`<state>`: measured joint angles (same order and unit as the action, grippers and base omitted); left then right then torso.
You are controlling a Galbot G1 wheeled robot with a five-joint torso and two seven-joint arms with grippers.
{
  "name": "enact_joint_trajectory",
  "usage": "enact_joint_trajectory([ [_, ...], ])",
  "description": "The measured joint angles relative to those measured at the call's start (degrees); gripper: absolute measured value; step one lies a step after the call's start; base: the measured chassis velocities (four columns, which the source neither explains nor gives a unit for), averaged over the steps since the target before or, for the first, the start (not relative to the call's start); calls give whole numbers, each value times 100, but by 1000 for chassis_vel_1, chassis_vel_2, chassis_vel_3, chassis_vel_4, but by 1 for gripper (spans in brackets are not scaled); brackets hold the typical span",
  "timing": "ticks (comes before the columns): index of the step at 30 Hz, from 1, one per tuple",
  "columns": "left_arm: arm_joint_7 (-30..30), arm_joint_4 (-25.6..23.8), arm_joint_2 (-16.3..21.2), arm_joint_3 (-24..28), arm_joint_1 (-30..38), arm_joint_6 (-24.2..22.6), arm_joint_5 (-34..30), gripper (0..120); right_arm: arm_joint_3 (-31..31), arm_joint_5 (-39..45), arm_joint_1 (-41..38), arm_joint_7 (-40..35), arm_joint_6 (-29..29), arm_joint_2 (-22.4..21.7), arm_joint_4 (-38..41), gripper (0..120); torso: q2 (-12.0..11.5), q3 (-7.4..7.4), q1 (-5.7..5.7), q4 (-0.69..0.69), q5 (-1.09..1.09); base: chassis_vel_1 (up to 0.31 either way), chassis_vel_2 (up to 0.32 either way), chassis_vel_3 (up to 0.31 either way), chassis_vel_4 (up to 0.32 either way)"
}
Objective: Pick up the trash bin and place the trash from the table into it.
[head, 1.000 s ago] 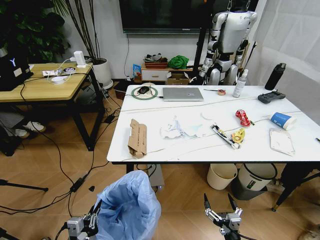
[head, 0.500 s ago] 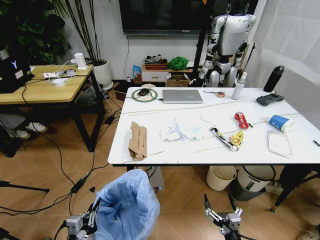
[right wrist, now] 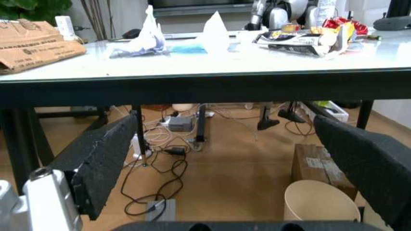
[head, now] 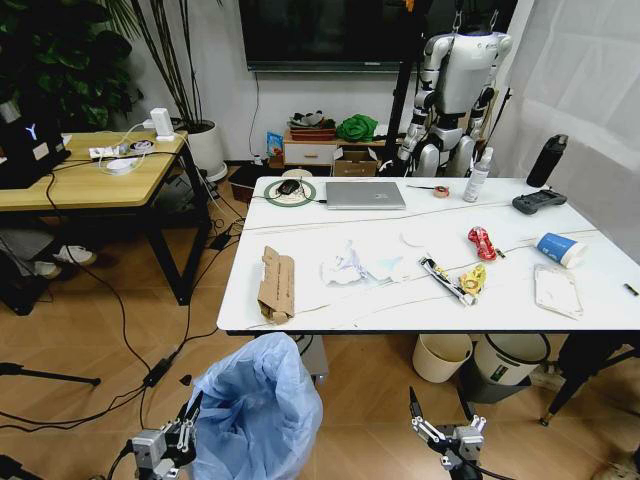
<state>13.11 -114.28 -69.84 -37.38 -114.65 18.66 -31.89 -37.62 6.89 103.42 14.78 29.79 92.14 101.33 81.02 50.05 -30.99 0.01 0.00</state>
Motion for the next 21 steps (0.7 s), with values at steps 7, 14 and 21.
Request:
enact_joint_trajectory([
  [7, 72, 13, -21, -84, 17, -85, 41, 0, 5, 2, -2, -3, -2, 0, -7, 100, -19, -10, 8, 0, 0, 0, 0, 0, 0],
  [14, 197, 22, -11, -136, 28, -188, 1, 0, 1, 5, 8, -5, -2, 0, -10, 100, -39, -21, 18, 0, 0, 0, 0, 0, 0],
  [21, 257, 30, -15, -151, 17, -223, -46, 0, 0, 9, 10, -8, -1, 0, -17, 100, -50, -27, 23, 0, 0, 0, 0, 0, 0],
])
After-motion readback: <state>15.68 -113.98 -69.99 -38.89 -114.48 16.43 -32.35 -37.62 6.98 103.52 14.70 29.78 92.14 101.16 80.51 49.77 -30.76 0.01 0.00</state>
